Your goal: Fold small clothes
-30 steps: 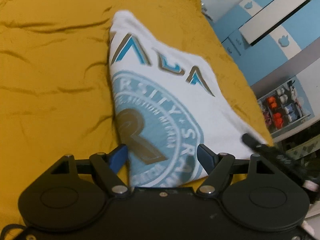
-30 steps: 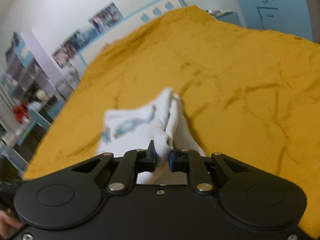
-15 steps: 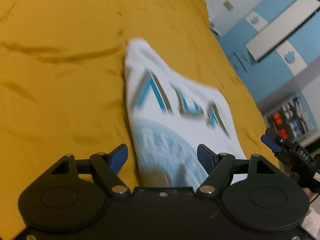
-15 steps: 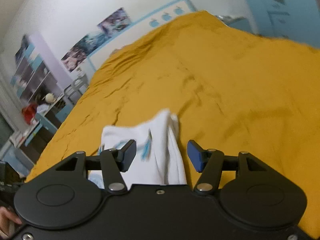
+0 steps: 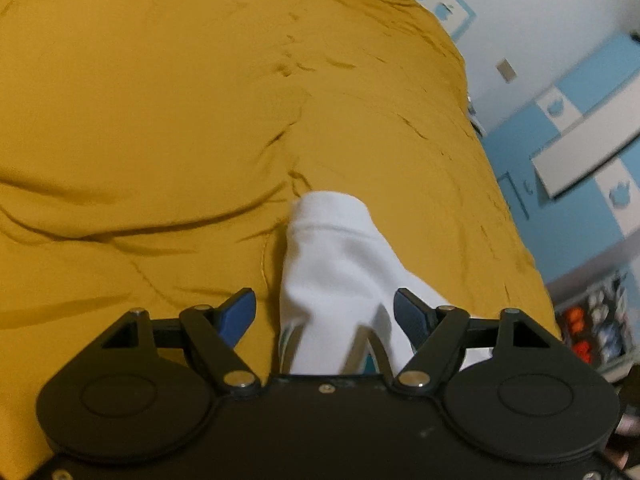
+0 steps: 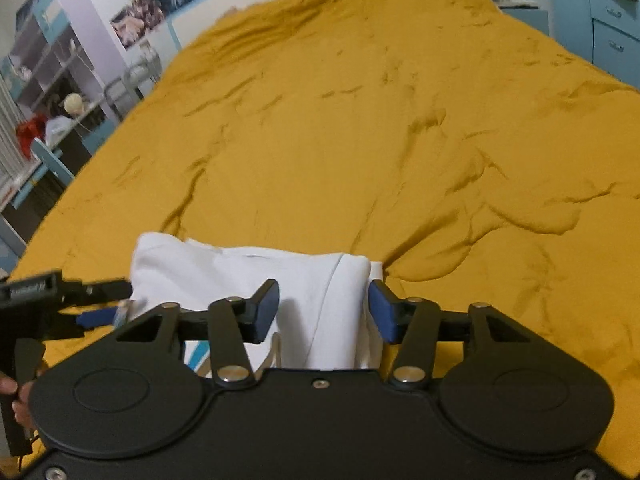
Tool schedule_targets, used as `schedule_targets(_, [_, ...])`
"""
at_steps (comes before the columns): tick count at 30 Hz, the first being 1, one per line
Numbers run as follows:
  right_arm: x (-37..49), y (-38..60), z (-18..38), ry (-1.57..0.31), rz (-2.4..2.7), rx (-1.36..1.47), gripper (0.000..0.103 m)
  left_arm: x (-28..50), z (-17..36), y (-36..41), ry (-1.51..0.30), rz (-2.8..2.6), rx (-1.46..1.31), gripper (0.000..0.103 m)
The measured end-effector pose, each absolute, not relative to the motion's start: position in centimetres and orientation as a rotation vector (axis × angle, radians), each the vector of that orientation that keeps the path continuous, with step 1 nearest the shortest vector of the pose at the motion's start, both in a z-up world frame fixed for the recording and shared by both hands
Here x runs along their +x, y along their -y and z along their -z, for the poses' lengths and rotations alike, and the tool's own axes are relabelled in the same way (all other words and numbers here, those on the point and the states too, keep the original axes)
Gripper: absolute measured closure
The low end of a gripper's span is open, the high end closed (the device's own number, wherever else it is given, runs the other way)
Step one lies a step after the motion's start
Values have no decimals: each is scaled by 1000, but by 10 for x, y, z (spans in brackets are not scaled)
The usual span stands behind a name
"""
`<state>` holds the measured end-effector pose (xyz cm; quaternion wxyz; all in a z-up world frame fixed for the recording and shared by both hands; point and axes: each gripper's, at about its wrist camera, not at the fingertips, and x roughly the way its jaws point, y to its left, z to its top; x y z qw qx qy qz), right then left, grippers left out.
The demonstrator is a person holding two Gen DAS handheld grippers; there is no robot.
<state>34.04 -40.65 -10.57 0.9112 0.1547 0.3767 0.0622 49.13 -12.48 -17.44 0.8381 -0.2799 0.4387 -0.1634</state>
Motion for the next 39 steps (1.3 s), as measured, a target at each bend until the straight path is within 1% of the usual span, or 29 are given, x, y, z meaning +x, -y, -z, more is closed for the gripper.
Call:
schedule_targets(1, [341,406,108,-774,-118,315,74,495,180,123,-929,376,-637,68])
schedule_targets(2, [341,407,109,-768,-113,314,82,499,186,121,-946,408,-679,93])
schedule_targets(3, [339,408,108,-755,-116,315,85,499,188,120,-948,408,-694,93])
schedule_targets(4, [336,408,105,-738,-122,308,87,495,185,116,-909,399,-705,98])
schedule_targets(5, [332,406,99,-711,-130,288,89,489,181,113,-864,402,-714,99])
schedule_targets(7, [326,404,86,-642,-136,268,90,483,168,102,-779,400,-718,101])
schedule_targets(9, [329,404,81,-619,-140,274,91,486,166,99,-789,384,-692,102])
schedule_targets(12, [349,404,102,-702,-128,252,92,495,180,100,-857,347,-677,102])
schedule_targets(15, [357,413,127,-767,-96,276,91,502,189,105,-893,340,-642,102])
schedule_targets(16, [355,417,127,-762,-90,301,88,501,189,104,-900,340,-641,101])
schedule_targets(18, [346,425,120,-745,-80,353,70,499,181,102,-912,356,-646,98])
schedule_targets(19, [338,428,112,-733,-83,362,68,497,175,100,-910,355,-643,94])
schedule_targets(20, [329,429,103,-726,-92,352,67,489,166,98,-900,363,-633,84])
schedule_targets(21, [319,430,93,-719,-111,341,67,481,158,96,-895,377,-614,77])
schedule_targets(22, [305,431,83,-713,-134,333,67,471,148,94,-888,390,-591,60])
schedule_targets(23, [289,432,74,-708,-147,331,66,456,138,93,-882,404,-561,48])
schedule_targets(24, [271,434,65,-708,-157,328,66,440,129,92,-883,417,-532,46])
schedule_targets(26, [237,436,55,-708,-162,335,65,410,118,93,-892,451,-502,43])
schedule_targets(29, [191,438,52,-722,-152,383,61,354,115,87,-943,486,-533,36])
schedule_targets(32, [153,436,62,-740,-137,411,59,312,124,88,-997,514,-585,36])
schedule_targets(33, [141,434,65,-745,-128,411,56,300,129,89,-1012,526,-607,35])
schedule_targets(35, [131,432,72,-752,-98,415,54,285,143,94,-1063,528,-656,34])
schedule_targets(39, [123,432,79,-752,-69,462,54,272,166,107,-1138,539,-748,34])
